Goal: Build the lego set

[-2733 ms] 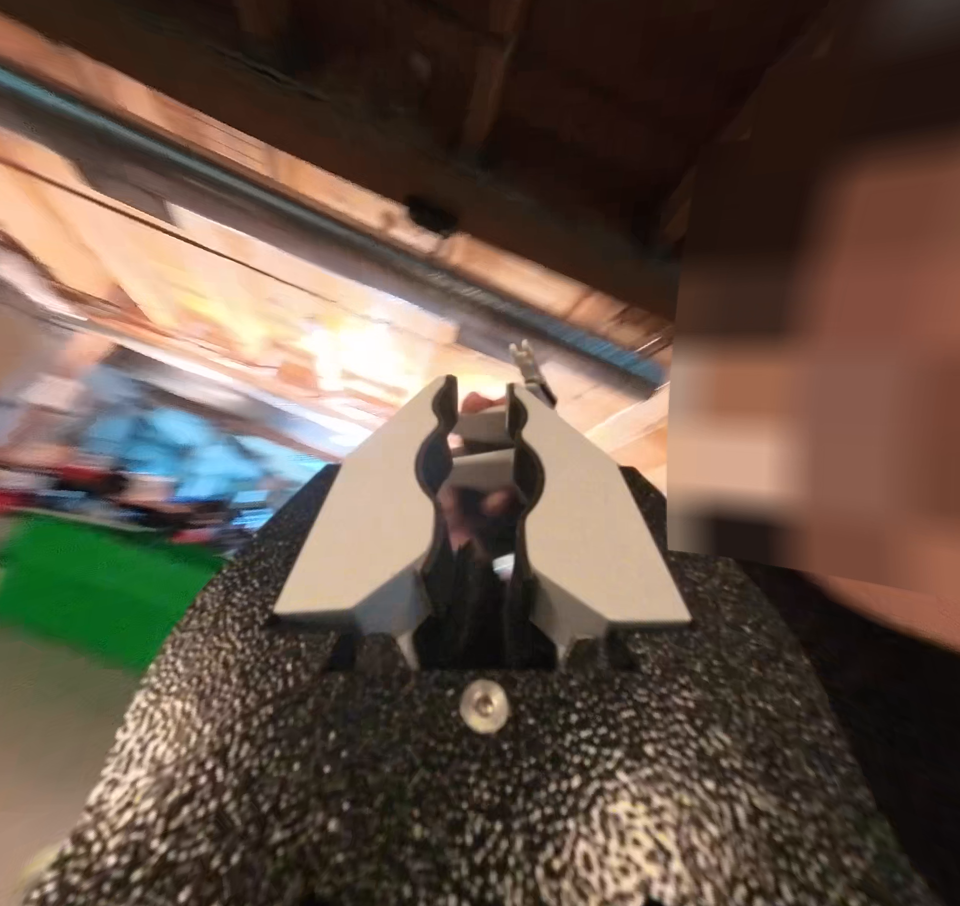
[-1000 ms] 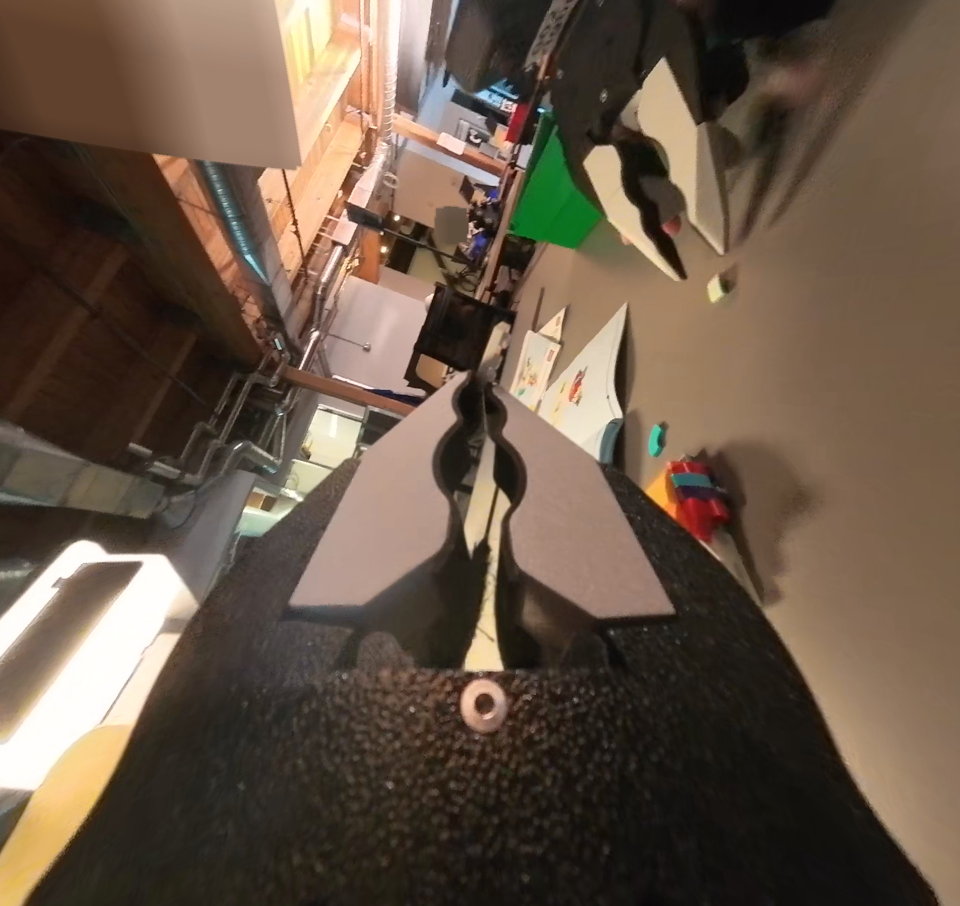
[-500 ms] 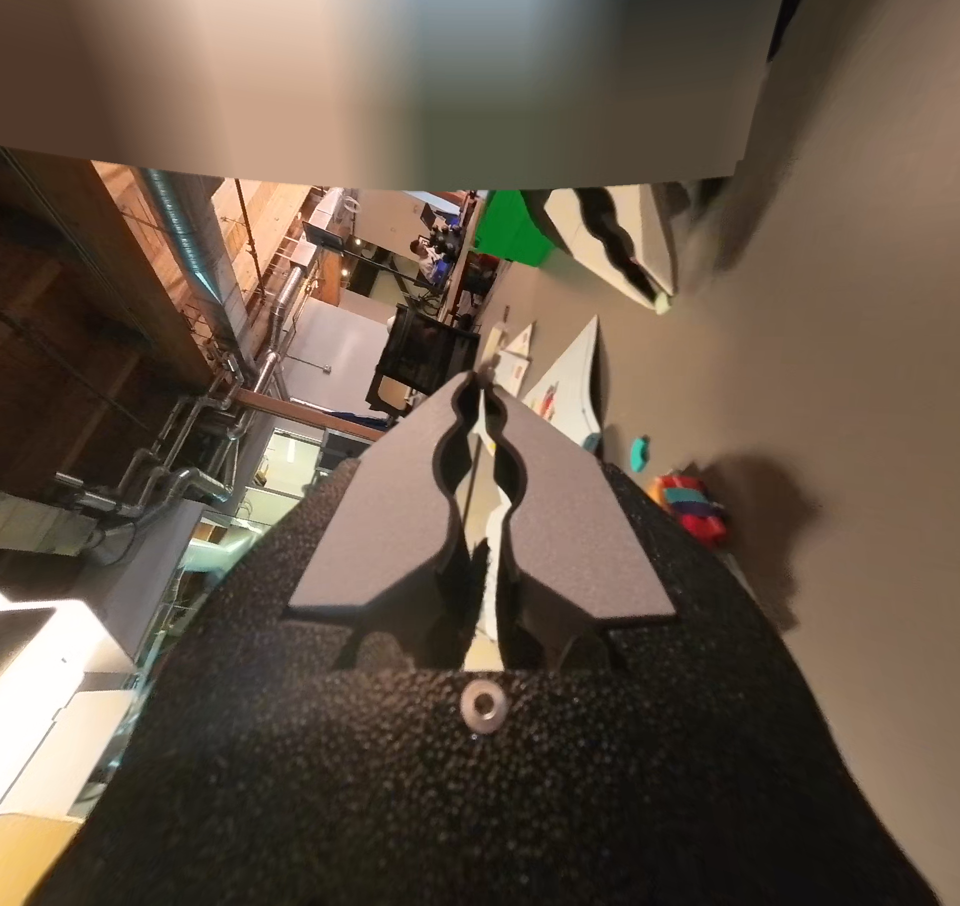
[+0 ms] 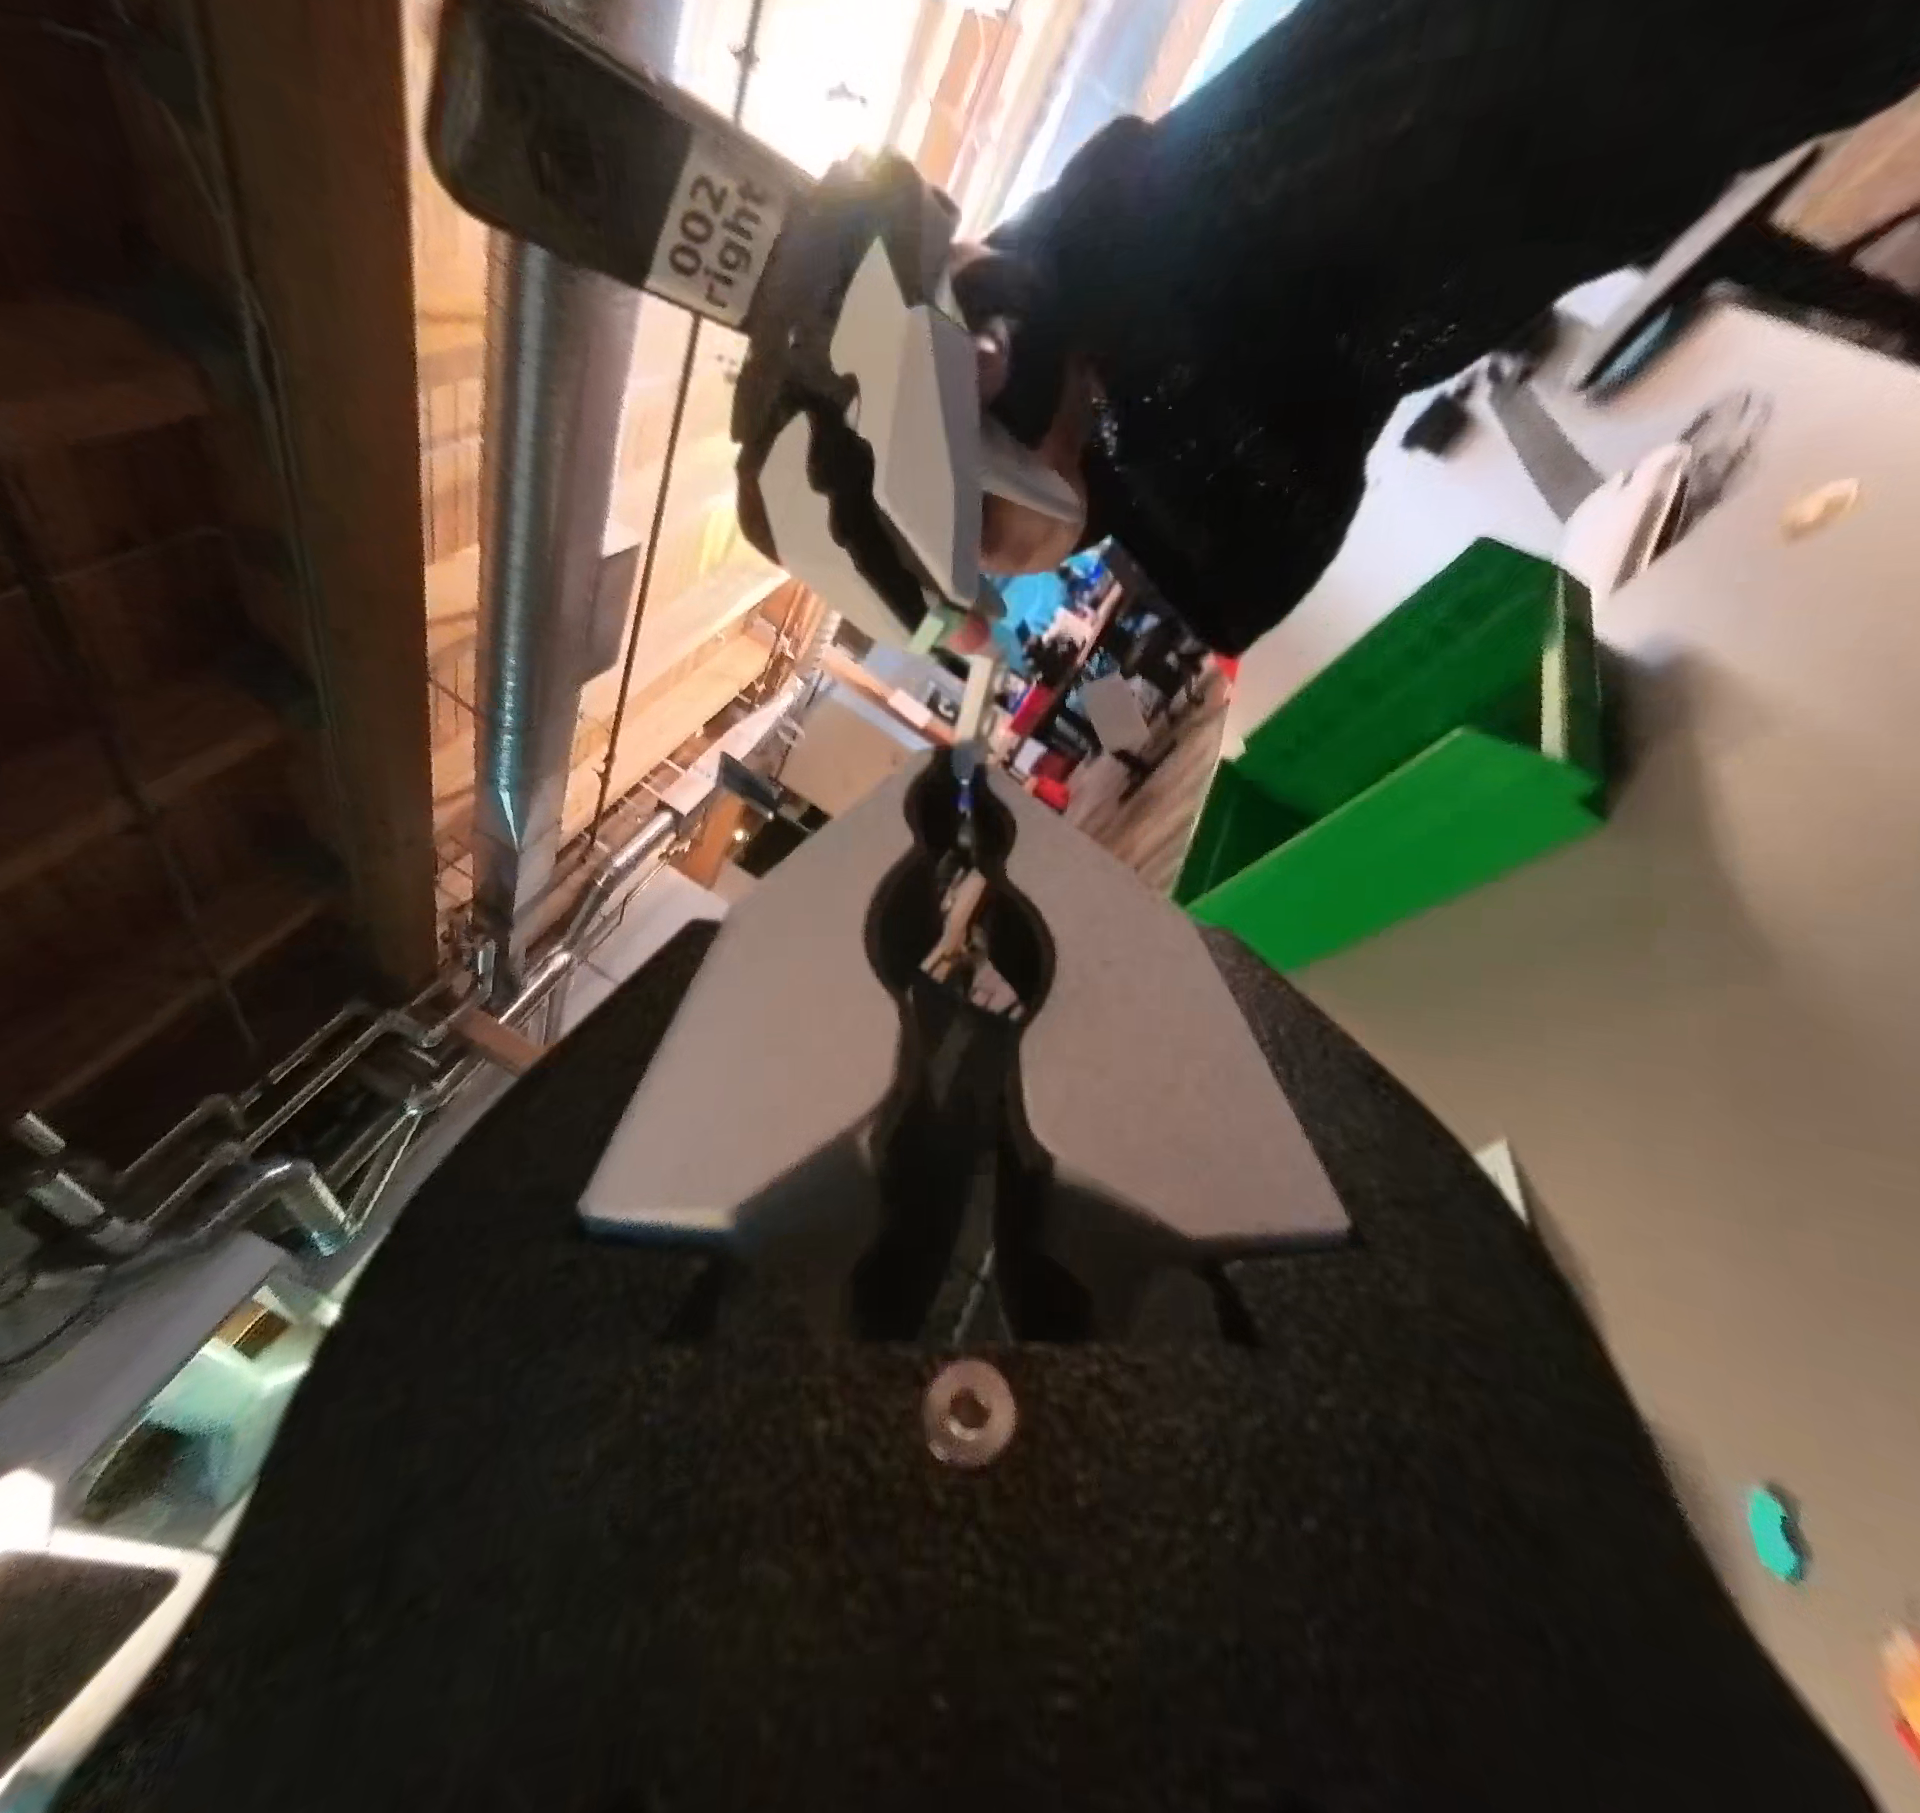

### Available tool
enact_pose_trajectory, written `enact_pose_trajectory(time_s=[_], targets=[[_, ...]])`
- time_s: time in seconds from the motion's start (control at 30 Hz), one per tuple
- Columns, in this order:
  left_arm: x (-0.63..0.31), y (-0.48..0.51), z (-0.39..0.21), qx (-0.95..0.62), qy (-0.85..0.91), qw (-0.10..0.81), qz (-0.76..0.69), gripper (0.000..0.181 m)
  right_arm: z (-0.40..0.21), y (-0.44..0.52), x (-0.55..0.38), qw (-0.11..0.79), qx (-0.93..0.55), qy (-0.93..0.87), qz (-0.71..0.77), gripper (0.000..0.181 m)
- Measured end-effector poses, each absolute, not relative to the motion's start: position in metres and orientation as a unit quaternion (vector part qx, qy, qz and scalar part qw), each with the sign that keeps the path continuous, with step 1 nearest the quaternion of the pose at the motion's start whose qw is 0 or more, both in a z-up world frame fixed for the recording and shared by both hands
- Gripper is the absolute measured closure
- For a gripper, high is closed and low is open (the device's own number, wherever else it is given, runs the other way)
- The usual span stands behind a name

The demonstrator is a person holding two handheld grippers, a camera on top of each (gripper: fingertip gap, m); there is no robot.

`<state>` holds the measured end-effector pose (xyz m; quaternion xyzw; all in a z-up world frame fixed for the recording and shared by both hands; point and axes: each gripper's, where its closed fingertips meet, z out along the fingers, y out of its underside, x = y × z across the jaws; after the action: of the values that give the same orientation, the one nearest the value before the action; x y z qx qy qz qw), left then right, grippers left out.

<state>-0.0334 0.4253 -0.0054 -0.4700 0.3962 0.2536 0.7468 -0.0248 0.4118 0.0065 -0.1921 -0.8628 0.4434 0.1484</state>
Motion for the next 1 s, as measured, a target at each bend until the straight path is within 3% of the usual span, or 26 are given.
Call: enact_pose_trajectory(time_s=[0.37,1.0], targets=[[-0.006,0.371,0.033,-0.371,0.409,0.789,0.272,0.181,0.03,0.347,-0.011,0.088,-0.247,-0.894,0.362,0.175],[-0.016,0.351,0.048,-0.353,0.375,0.8,0.308,0.181,0.039,0.327,-0.018,0.093,-0.28,-0.903,0.311,0.175]])
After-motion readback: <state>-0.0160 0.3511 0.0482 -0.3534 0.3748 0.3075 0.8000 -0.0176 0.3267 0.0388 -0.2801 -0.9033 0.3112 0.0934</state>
